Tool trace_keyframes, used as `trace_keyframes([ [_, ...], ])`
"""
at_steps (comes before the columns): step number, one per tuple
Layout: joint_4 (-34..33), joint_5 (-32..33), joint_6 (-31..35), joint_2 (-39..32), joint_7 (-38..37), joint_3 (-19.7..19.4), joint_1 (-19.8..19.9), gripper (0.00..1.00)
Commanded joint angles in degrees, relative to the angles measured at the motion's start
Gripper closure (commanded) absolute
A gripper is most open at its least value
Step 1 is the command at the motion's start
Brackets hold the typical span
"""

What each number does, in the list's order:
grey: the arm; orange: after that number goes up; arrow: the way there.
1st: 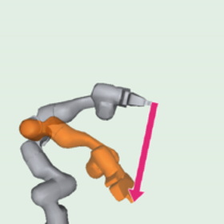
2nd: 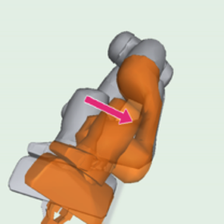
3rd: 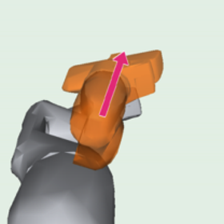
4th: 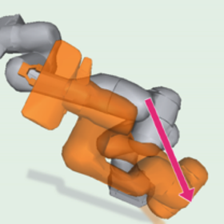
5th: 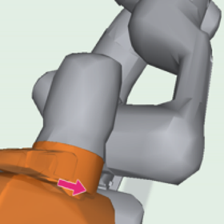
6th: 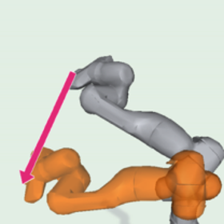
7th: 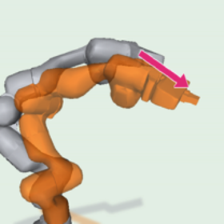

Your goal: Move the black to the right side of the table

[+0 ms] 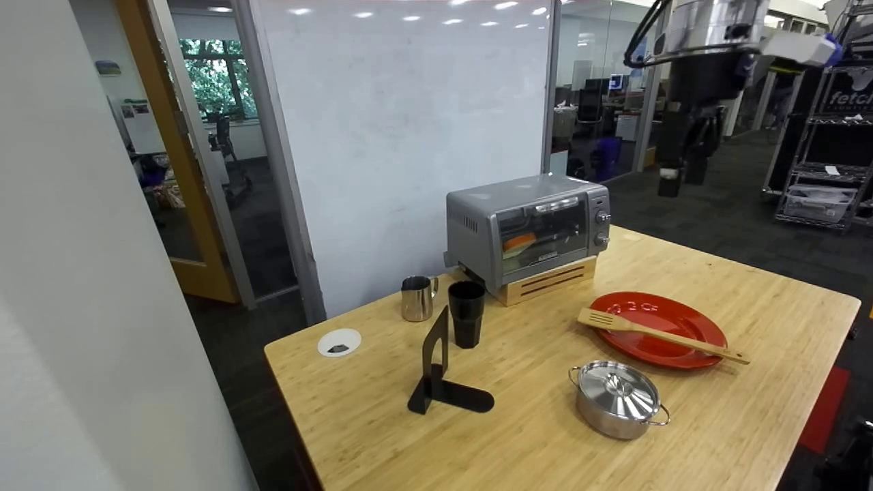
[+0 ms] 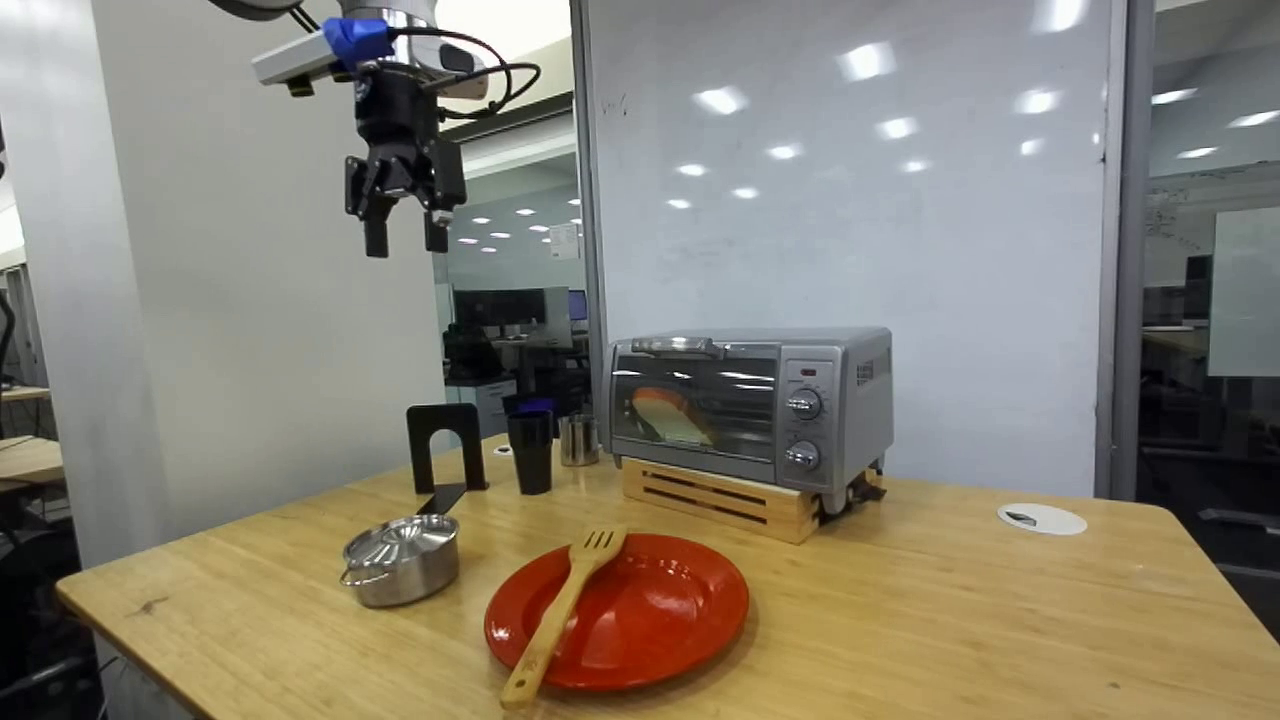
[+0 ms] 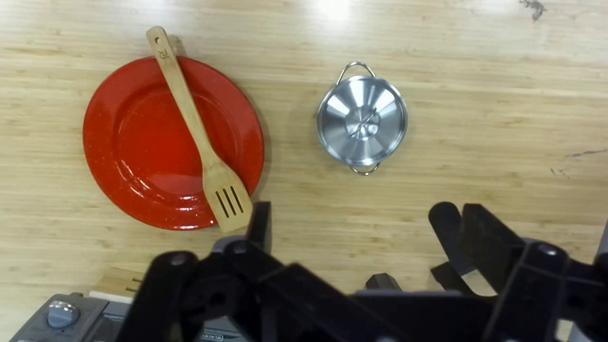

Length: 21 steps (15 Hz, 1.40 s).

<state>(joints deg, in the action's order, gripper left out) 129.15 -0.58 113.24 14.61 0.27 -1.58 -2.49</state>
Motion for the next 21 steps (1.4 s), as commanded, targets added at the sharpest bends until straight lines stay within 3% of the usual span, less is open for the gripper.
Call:
trace_keyframes([
  [1,-11.96,1.37,-1.40,-12.02,-4.16,1.68,0.87,0.00],
  [9,-25.97,7.28,2.37,-29.02,-10.50,1.68,-0.51,0.00],
  [11,-23.44,6.13,2.09,-26.79,-9.63,1.56,-0.30,0.00],
  [21,-27.97,4.49,3.45,-32.04,-8.36,1.86,-0.11,0.00],
])
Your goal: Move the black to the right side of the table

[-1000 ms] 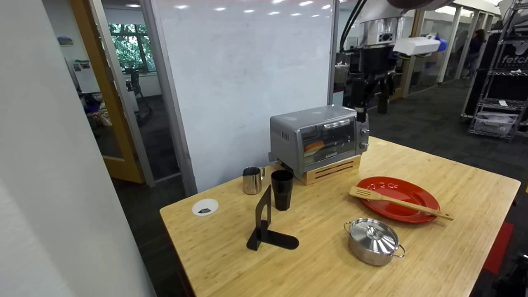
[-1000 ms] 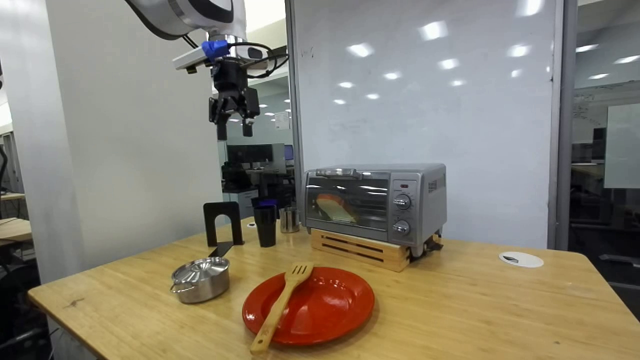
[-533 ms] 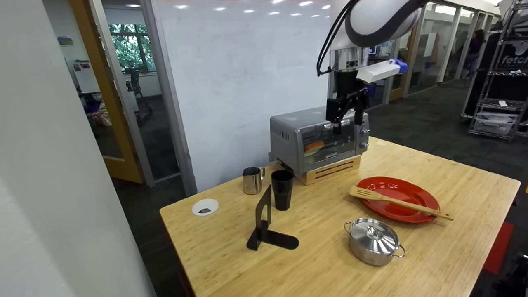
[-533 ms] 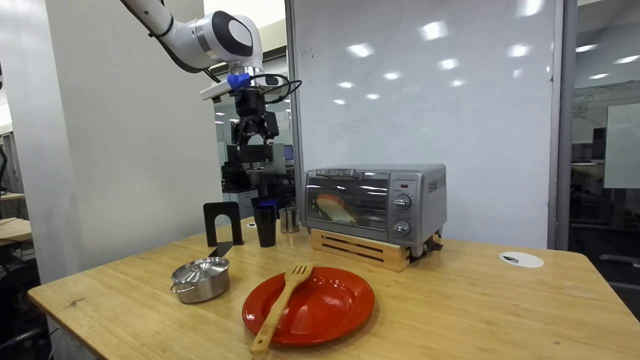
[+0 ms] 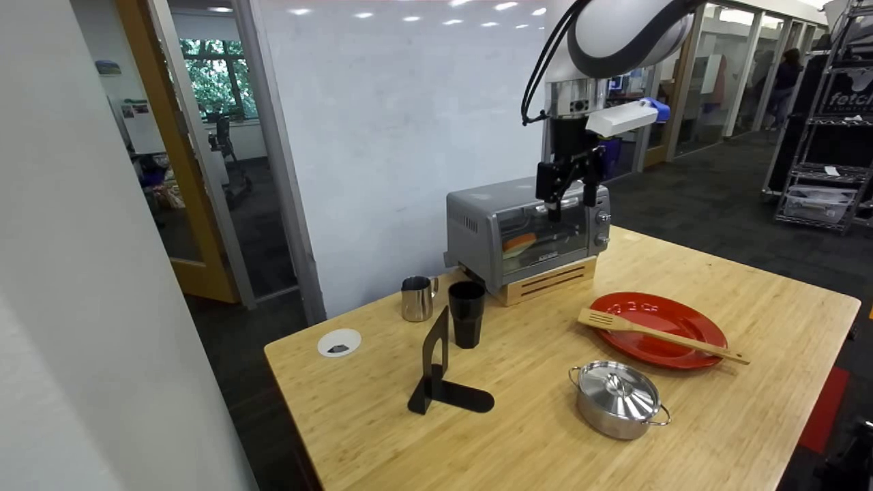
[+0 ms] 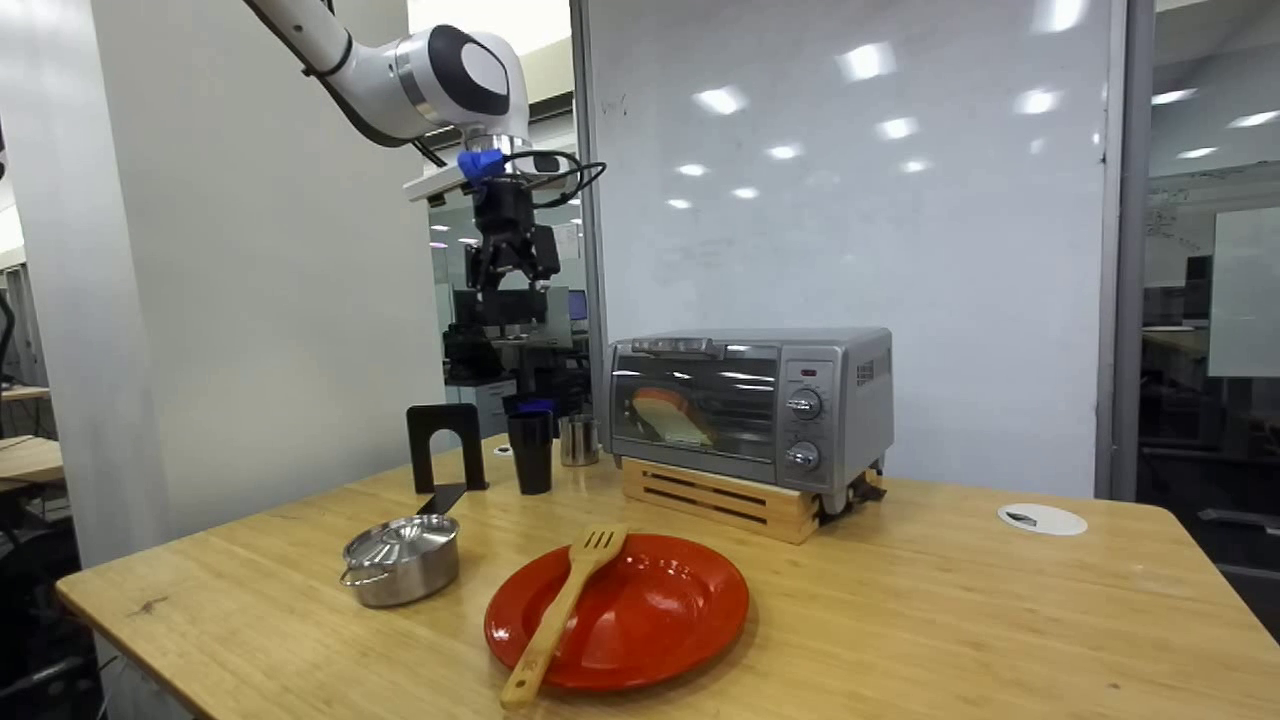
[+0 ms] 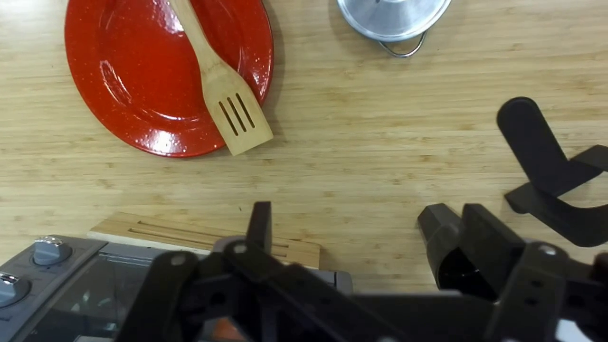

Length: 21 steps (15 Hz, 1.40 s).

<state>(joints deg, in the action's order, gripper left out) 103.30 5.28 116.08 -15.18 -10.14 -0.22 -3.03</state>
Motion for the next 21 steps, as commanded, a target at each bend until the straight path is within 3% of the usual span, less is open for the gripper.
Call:
trace_keyframes([
  [1,-2.23,-0.68,1.57,-2.59,2.17,0.53,0.16,0.00],
  [10,-4.79,2.20,13.37,-9.64,0.72,0.33,-2.78,0.00],
  [21,-14.36,3.88,18.15,-22.04,-0.34,-1.01,-4.93,0.00],
])
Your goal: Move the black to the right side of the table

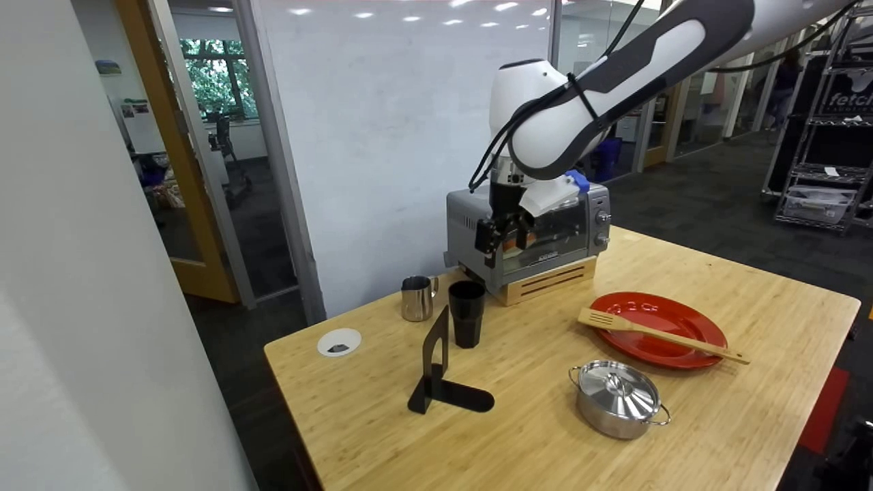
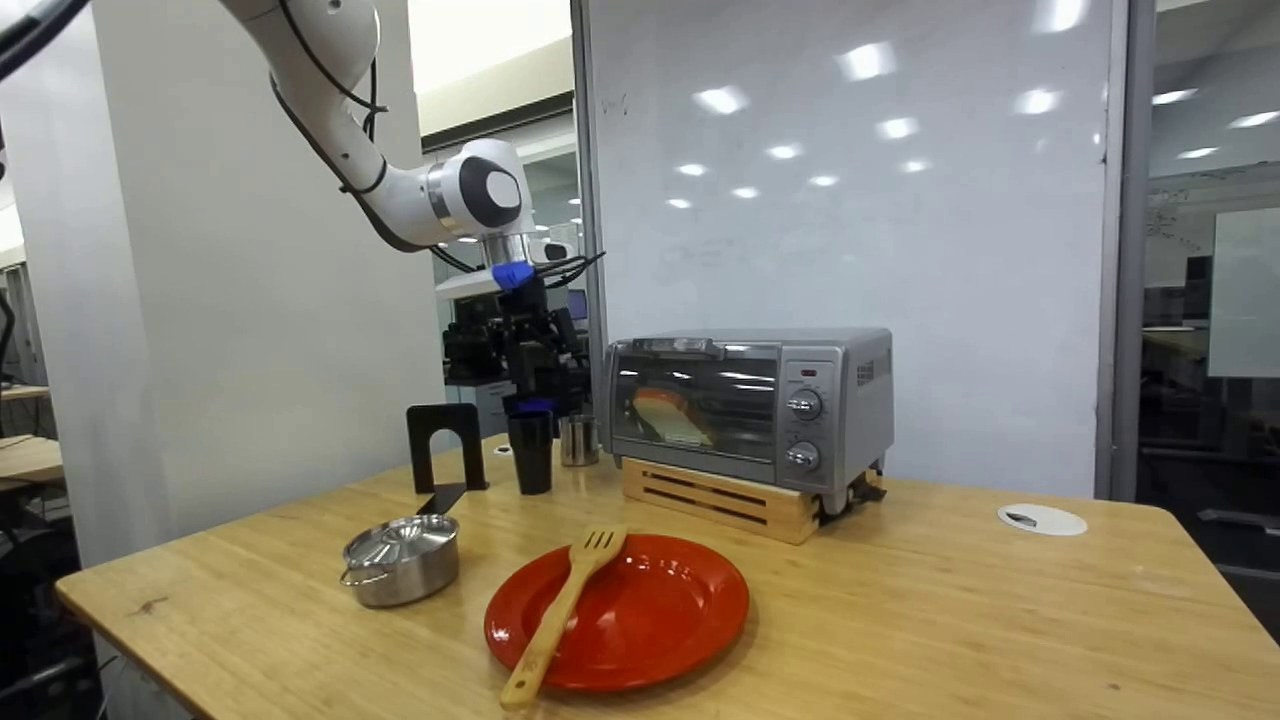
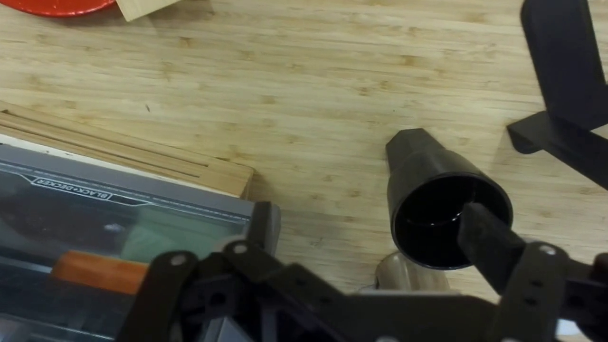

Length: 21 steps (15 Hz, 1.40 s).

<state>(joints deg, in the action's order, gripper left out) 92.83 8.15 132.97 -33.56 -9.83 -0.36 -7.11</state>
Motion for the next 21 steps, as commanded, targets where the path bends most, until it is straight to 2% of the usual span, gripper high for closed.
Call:
trace_keyframes([
  [1,-4.76,0.71,1.58,-4.67,-0.55,-0.84,-0.84,0.00],
  [10,-10.09,0.40,5.34,-10.65,-1.20,-1.19,-2.03,0.00],
  [21,-12.53,0.44,5.35,-14.34,-2.87,-2.45,-3.43,0.00],
])
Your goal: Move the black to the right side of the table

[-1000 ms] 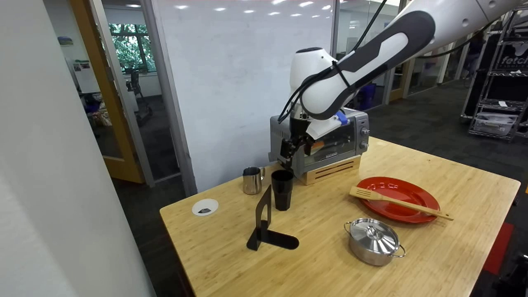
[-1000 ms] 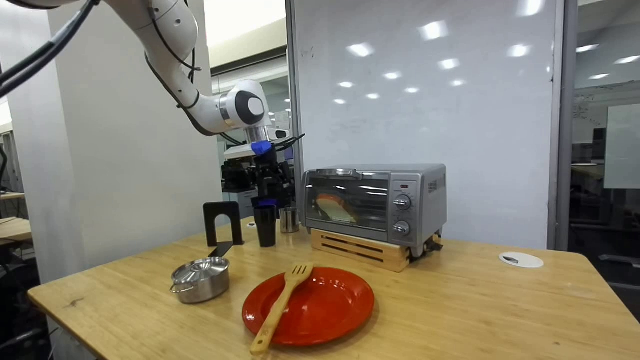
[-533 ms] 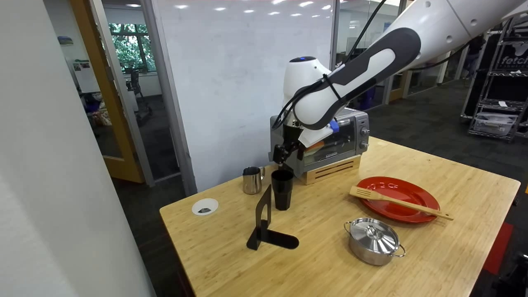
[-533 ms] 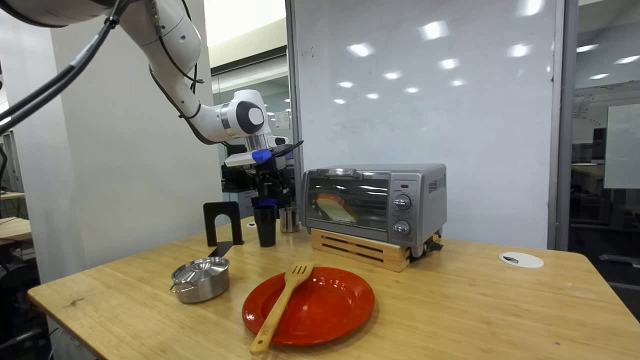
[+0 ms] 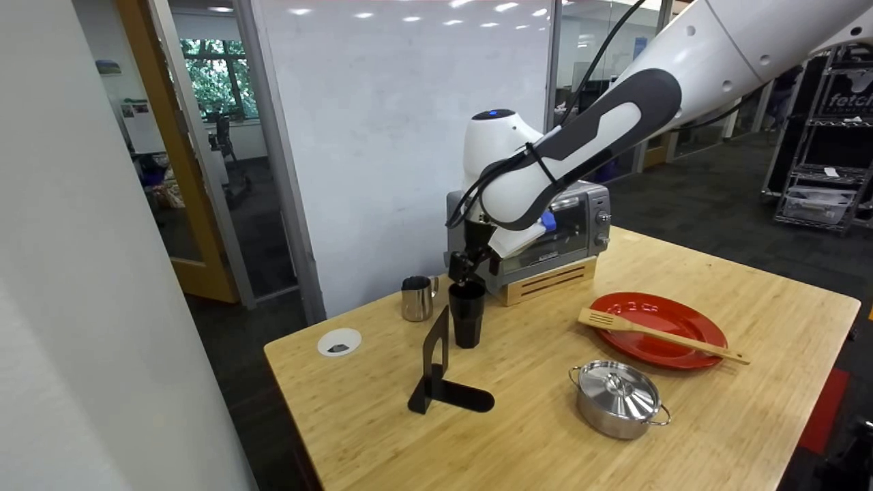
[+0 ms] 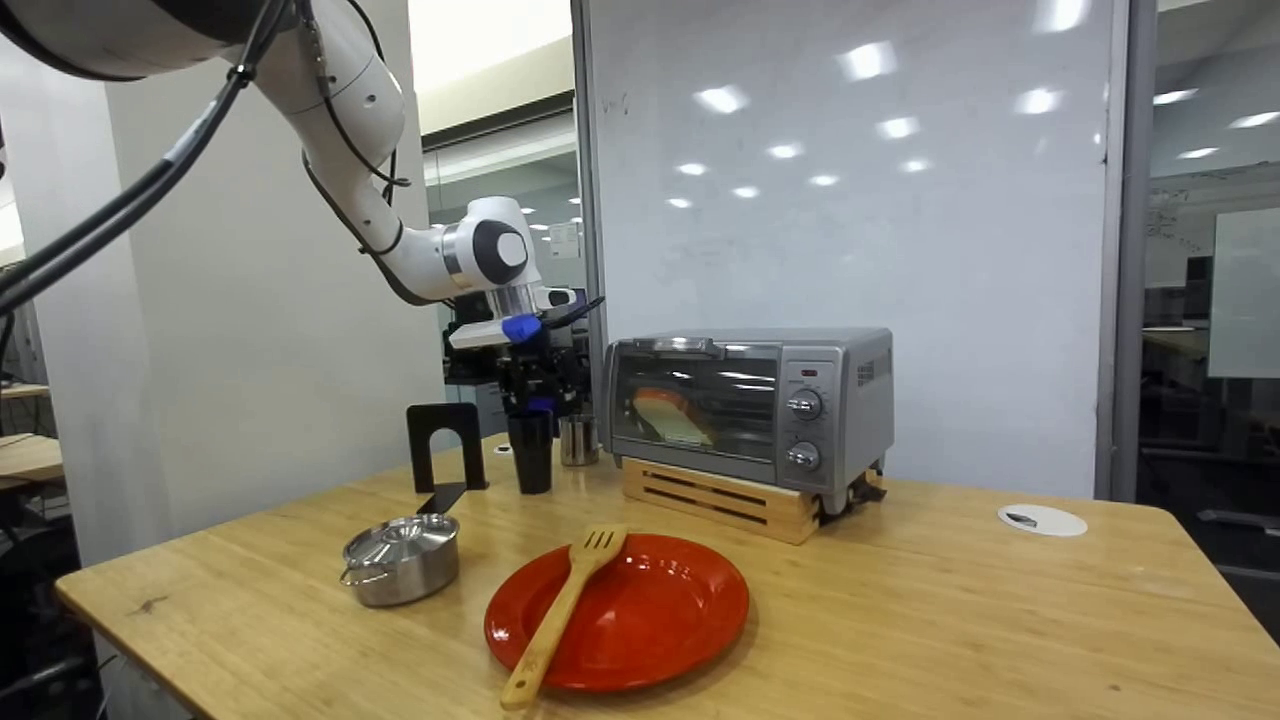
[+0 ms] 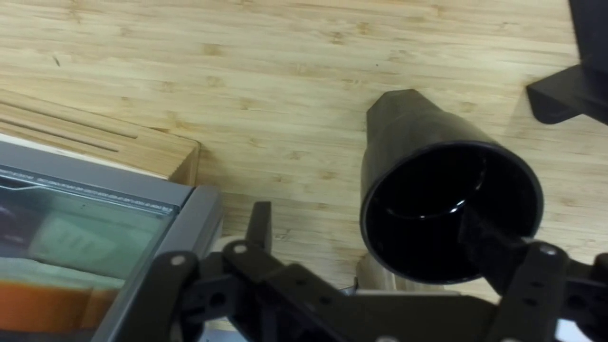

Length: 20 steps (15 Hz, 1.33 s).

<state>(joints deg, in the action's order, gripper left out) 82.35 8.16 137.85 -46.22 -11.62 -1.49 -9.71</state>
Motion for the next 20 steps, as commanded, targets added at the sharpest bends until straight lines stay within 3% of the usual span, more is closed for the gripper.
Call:
trace_keyframes([
  [1,-2.13,0.47,0.47,-1.81,-1.16,-1.45,-0.87,0.00],
  [2,-2.31,0.51,0.44,-1.98,-1.22,-1.59,-0.95,0.00],
  [3,-2.52,0.45,0.35,-2.18,-1.09,-1.58,-0.93,0.25],
  [5,-2.56,0.42,0.29,-2.29,-0.97,-1.61,-0.94,0.34],
  [14,-2.80,-0.30,-0.83,-1.74,-0.13,-0.99,-0.40,0.98],
  [20,-0.58,-0.94,-2.80,1.85,1.99,0.67,-0.24,0.99],
])
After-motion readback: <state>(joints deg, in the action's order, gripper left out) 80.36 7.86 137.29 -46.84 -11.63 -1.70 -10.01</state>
